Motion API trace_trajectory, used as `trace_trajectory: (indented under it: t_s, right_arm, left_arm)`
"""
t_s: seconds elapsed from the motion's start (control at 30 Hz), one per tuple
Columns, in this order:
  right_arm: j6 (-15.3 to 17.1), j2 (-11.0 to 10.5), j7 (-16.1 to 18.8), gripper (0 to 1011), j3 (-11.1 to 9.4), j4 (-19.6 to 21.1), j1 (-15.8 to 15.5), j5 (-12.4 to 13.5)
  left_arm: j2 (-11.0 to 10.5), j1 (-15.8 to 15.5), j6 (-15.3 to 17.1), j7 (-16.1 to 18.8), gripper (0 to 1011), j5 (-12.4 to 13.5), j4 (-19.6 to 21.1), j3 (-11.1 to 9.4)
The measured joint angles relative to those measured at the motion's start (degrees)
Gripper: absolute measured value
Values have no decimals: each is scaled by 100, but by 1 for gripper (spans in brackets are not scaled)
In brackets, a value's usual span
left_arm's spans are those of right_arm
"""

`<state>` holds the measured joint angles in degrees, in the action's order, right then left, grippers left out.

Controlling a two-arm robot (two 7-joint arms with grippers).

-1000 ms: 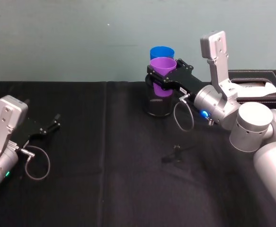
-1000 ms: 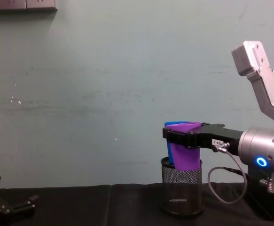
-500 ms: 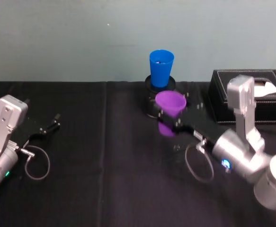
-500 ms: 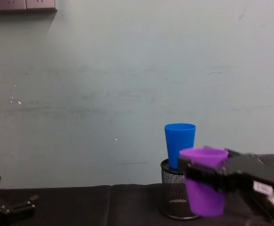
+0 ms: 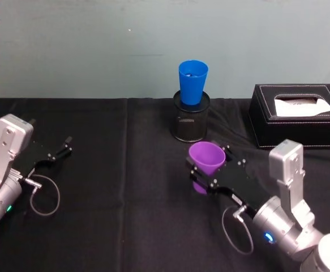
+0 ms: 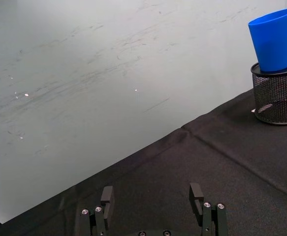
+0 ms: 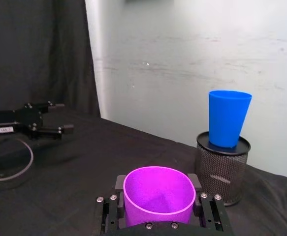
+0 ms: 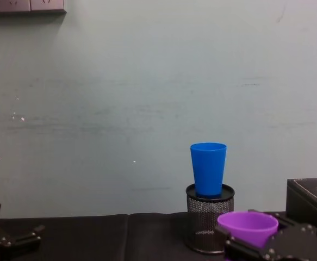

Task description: Pick up one cup with a gripper and tap it against the other cup.

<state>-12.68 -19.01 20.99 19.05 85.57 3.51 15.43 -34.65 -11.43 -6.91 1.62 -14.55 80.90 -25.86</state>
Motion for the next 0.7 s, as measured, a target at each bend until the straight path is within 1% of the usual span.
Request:
trace_trajectory:
  t_s: [0.07, 0.37, 0.7]
  right_arm:
    - [-98, 53, -37, 754, -3, -80, -30, -100]
    - [-201, 243, -54, 754, -60, -339, -119, -199]
    - [-403, 444, -101, 754, -141, -670, -57, -337]
  left_arm:
    - [0, 0, 0, 0, 1000, 0, 0, 0]
    - [0, 0, 0, 0, 1000, 0, 0, 0]
    - [0, 0, 0, 0, 1000, 0, 0, 0]
